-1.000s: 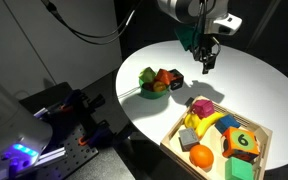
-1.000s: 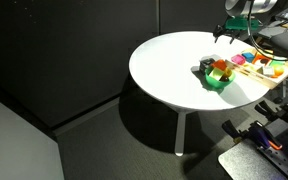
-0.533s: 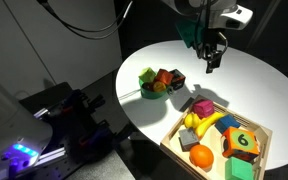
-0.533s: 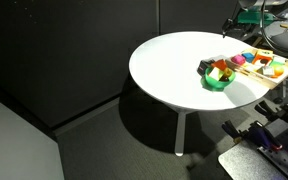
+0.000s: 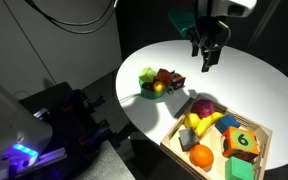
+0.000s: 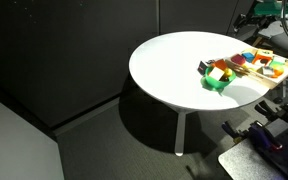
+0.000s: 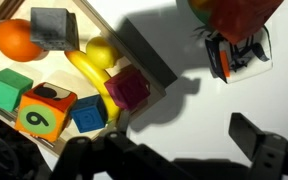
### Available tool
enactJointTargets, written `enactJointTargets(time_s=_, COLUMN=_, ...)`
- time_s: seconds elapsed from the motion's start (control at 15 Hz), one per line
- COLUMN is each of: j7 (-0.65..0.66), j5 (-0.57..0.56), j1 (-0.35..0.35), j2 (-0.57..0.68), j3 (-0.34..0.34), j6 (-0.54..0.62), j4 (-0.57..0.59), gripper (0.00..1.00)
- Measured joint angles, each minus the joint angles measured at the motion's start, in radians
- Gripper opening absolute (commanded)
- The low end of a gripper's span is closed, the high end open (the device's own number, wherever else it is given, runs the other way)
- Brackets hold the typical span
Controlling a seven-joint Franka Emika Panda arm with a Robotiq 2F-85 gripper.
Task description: Remove one square toy from the box and put it on the table.
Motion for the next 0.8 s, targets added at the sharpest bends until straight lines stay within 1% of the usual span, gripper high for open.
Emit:
enactJointTargets(time_s=0.27, j7=0.000, j5=-0.105, j1=0.000, j2=-0.068, j3=-0.013, j6=-0.103, j4=-0.022, gripper=1.00)
enactJointTargets(time_s=0.53, j7=-0.018, j5=-0.184, j1=0.005, j2=-0.121, j3=-0.012, j6=-0.222, j4=-0.024, gripper=1.00)
enactJointTargets(time_s=0.67, j7=-0.043, j5=-0.215, j1=0.010, j2=-0.144, j3=-0.007, j6=-0.252, j4=-0.031, gripper=1.00)
enactJointTargets(time_s=0.8, j7=-0.077, j5=-0.233, j1=0.015, j2=-0.171, j3=0.003, j6=-0.257, j4=-0.051, gripper=1.00)
